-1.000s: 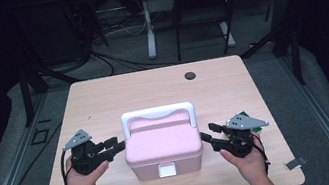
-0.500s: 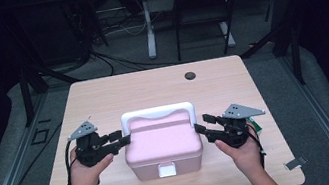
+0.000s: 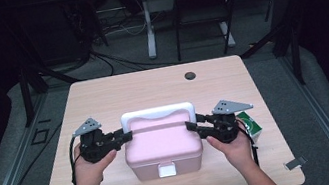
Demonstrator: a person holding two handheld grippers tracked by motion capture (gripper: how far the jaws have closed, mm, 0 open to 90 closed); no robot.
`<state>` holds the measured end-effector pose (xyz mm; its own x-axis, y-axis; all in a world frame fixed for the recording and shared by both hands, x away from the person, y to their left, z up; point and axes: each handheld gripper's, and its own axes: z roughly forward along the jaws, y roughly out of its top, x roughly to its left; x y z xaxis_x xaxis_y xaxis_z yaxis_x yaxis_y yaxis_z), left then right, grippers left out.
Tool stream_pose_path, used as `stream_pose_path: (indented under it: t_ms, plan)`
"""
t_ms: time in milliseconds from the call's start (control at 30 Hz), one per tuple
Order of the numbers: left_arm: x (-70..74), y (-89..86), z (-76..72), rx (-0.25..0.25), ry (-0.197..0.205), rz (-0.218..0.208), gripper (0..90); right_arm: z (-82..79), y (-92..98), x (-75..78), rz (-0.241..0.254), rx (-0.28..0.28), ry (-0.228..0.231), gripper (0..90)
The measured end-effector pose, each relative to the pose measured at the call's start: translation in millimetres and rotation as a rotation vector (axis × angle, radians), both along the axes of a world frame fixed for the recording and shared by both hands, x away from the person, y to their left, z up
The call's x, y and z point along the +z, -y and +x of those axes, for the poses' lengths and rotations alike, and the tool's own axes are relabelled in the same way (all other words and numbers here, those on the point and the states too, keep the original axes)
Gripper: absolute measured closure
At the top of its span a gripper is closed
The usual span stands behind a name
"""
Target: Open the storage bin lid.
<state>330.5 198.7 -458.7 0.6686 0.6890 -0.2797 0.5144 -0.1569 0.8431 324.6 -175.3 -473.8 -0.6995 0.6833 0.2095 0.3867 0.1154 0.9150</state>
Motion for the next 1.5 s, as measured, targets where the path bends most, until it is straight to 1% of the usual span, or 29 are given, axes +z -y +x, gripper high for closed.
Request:
stream_pose_path:
  t_ms: [33,100,133,167,267,333,367,400,433,500,533,567,633,767,800,833,900,967,1000,1100,1167,1267,1300,1333,1367,1400,1433,1467,1500]
  plan:
    - [0.2,-0.3,-0.5,0.001,0.003,0.001,70.4,-2.2,-2.8,0.1,-0.007,-0.006,0.018,59.1]
    - [0.5,-1.0,-1.5,0.0,0.006,0.003,71.8,-3.2,-3.3,0.3,-0.01,-0.008,0.025,59.8]
    - [0.7,-1.7,-1.9,-0.005,0.005,0.002,72.4,-4.2,-2.5,0.9,-0.018,-0.005,0.021,60.9]
    - [0.5,-1.7,-2.3,-0.004,0.009,-0.003,73.2,-5.7,-0.8,1.1,-0.008,0.007,0.03,62.6]
    - [0.9,-1.2,-4.1,-0.012,0.026,0.011,73.2,-7.8,1.2,1.0,-0.014,0.014,0.039,64.3]
    - [0.6,0.0,-5.1,-0.012,0.031,0.013,73.0,-9.5,2.1,1.0,-0.027,0.016,0.051,65.8]
    - [0.9,0.2,-5.6,-0.016,0.031,0.018,73.2,-10.1,3.4,1.5,-0.03,0.012,0.051,67.8]
    - [0.6,1.0,-5.8,-0.014,0.033,0.016,73.2,-10.1,3.4,1.5,-0.03,0.012,0.051,67.8]
    - [0.5,1.3,-5.7,-0.015,0.033,0.015,73.3,-10.5,5.2,1.9,-0.033,0.007,0.049,70.7]
    - [0.6,1.8,-5.8,-0.015,0.035,0.017,73.4,-10.5,6.0,2.0,-0.031,0.009,0.047,71.5]
    - [1.0,2.0,-6.1,-0.015,0.034,0.022,73.3,-10.5,6.8,2.0,-0.029,0.008,0.044,73.3]
    - [1.4,2.3,-6.5,-0.016,0.037,0.027,73.4,-10.8,7.9,2.2,-0.031,0.008,0.038,73.8]
    - [2.7,3.1,-8.1,-0.014,0.041,0.039,73.6,-11.8,7.6,1.5,-0.013,0.004,0.035,74.2]
    - [3.3,1.1,-10.4,-0.019,0.039,0.043,73.7,-13.4,6.3,2.2,-0.011,0.013,0.025,74.5]
    - [3.6,0.5,-11.3,-0.02,0.036,0.044,73.7,-13.8,6.8,2.9,-0.022,0.022,0.02,74.5]
    - [3.8,-0.4,-12.0,-0.024,0.038,0.046,73.7,-14.2,5.9,2.9,-0.017,0.023,0.023,74.6]
    - [4.7,-1.9,-13.7,-0.027,0.033,0.048,73.7,-15.8,4.9,3.9,-0.027,0.032,0.021,74.6]
    - [6.0,-3.9,-14.6,-0.026,0.036,0.044,73.7,-17.2,3.9,5.3,-0.029,0.04,0.014,74.7]
    - [7.1,-4.9,-14.8,-0.025,0.036,0.038,73.7,-17.1,3.4,5.8,-0.021,0.043,0.02,74.7]
    - [11.7,-6.6,-13.6,-0.024,0.039,0.027,73.6,-16.6,3.6,10.8,-0.009,0.054,0.014,74.9]
    - [17.3,-7.3,-10.2,-0.026,0.033,0.022,73.6,-14.4,3.6,14.3,0.01,0.058,0.017,75.0]
    - [24.4,-7.2,-5.9,-0.029,0.027,0.022,73.5,-10.7,4.2,19.8,0.02,0.058,0.015,75.1]
    - [28.0,-7.4,-3.6,-0.031,0.023,0.021,73.3,-8.4,5.3,24.0,0.018,0.063,0.008,75.1]
    - [28.0,-7.4,-3.6,-0.031,0.023,0.021,73.3,-8.4,5.3,24.0,0.018,0.063,0.008,75.1]
    - [30.1,-8.0,-2.8,-0.026,0.021,0.012,73.1,-6.3,5.3,27.1,0.02,0.059,0.006,75.1]
    - [30.1,-8.0,-2.8,-0.026,0.021,0.012,72.3,-6.3,5.3,27.1,0.02,0.059,0.006,75.1]
    - [31.5,-9.8,-3.1,-0.024,0.029,0.0,72.3,-5.2,4.7,27.9,0.031,0.055,0.008,75.1]
    - [33.5,-12.2,-4.0,-0.02,0.032,-0.015,70.9,-4.4,4.8,28.9,0.029,0.055,0.003,75.1]
    - [36.3,-15.2,-5.5,-0.013,0.036,-0.021,70.8,-4.1,5.2,30.1,0.02,0.058,-0.004,75.1]
